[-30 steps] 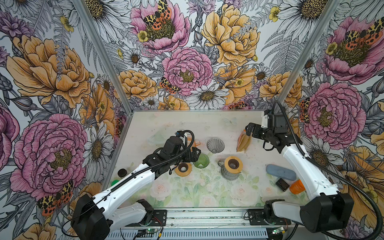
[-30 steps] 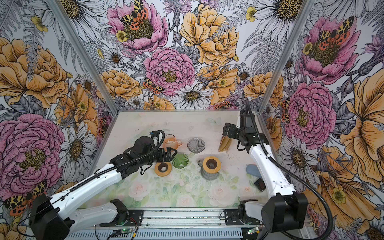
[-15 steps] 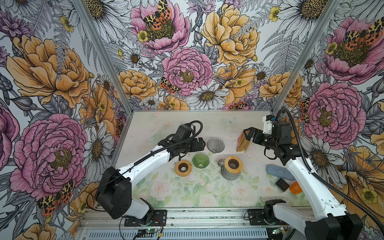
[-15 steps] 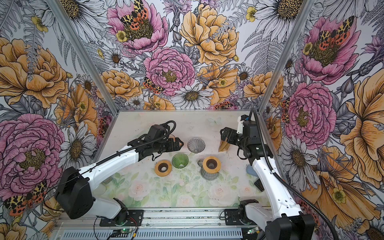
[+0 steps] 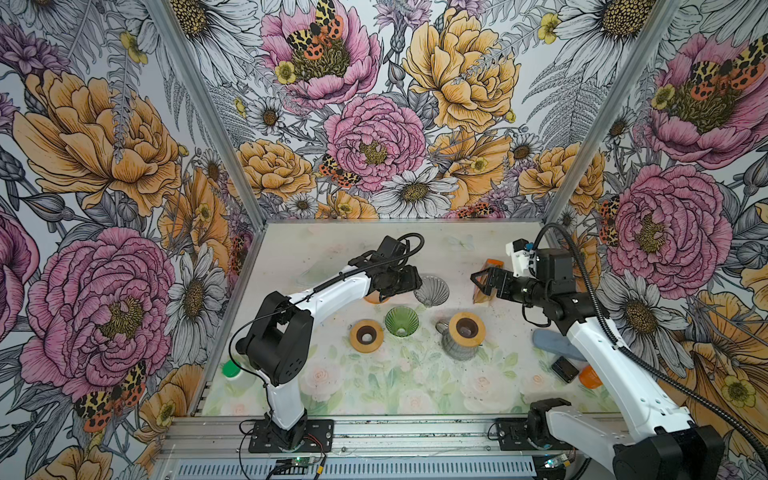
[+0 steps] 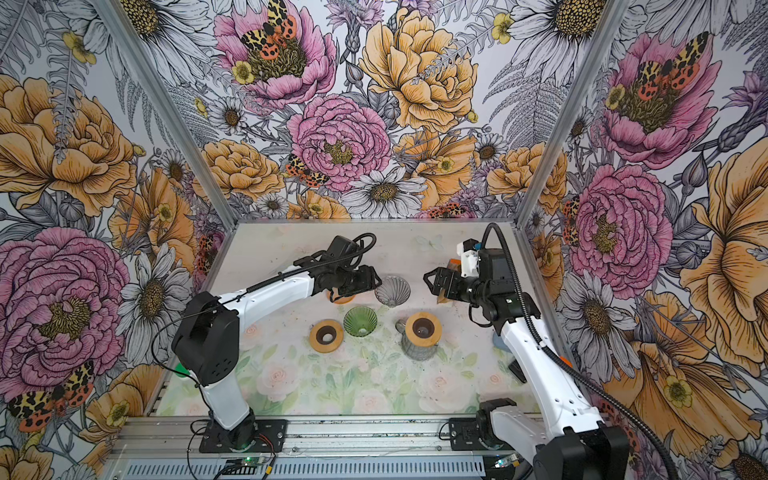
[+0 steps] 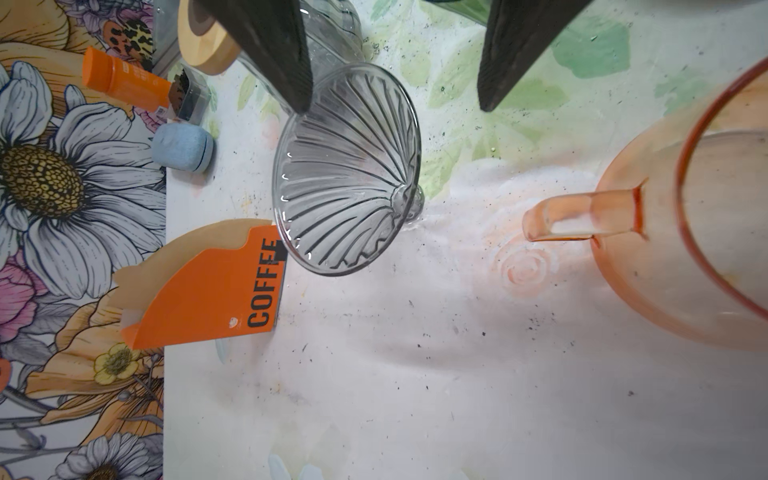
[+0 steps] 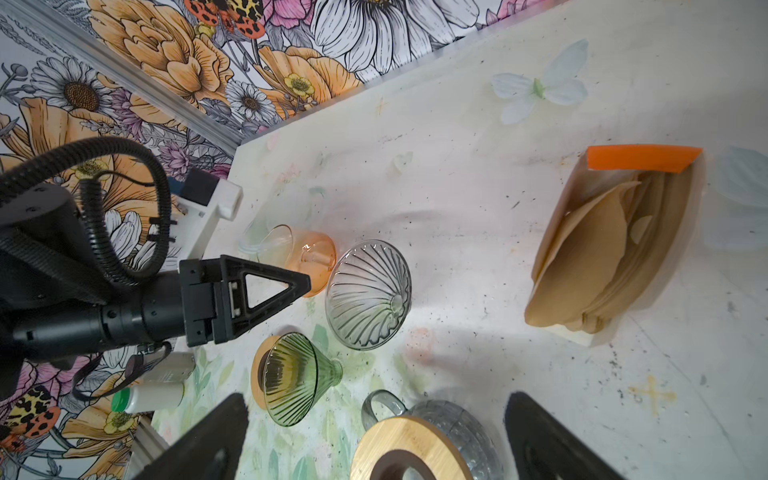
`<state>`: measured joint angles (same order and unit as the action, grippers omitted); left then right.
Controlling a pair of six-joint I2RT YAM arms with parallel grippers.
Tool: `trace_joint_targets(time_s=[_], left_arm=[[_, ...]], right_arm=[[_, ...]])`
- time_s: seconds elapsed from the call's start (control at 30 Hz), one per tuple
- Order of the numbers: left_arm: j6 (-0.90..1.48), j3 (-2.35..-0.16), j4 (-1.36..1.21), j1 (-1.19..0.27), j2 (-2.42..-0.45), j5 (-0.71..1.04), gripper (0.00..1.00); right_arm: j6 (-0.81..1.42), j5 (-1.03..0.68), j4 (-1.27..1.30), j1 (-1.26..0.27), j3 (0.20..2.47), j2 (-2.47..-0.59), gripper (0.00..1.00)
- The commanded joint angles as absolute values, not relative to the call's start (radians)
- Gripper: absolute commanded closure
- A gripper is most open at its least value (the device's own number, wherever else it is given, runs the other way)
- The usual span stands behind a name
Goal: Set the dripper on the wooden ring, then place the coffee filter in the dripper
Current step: 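Grasp the clear ribbed dripper with the left gripper while the right moves toward it, then lift the clear dripper with the left gripper and carry it over the bamboo ring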
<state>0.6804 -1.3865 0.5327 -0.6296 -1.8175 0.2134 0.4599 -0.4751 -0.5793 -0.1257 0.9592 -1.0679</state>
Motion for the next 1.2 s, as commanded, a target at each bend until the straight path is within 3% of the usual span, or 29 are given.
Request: trace_joint_targets(time_s=[0.0,1.17], left_arm=[[0.684,-1.424,0.558,-0.619,-1.854,0.269,0.39],[0.672,-1.554,0.583,-0.607,-2.008,0.358,0.79]], right_arm=[[0.44,-0.53,-0.581,-0.132,0.95,-1.049,0.02],[0.439,-0.573,-0.623,-0.139,0.935,-1.022,0.0]])
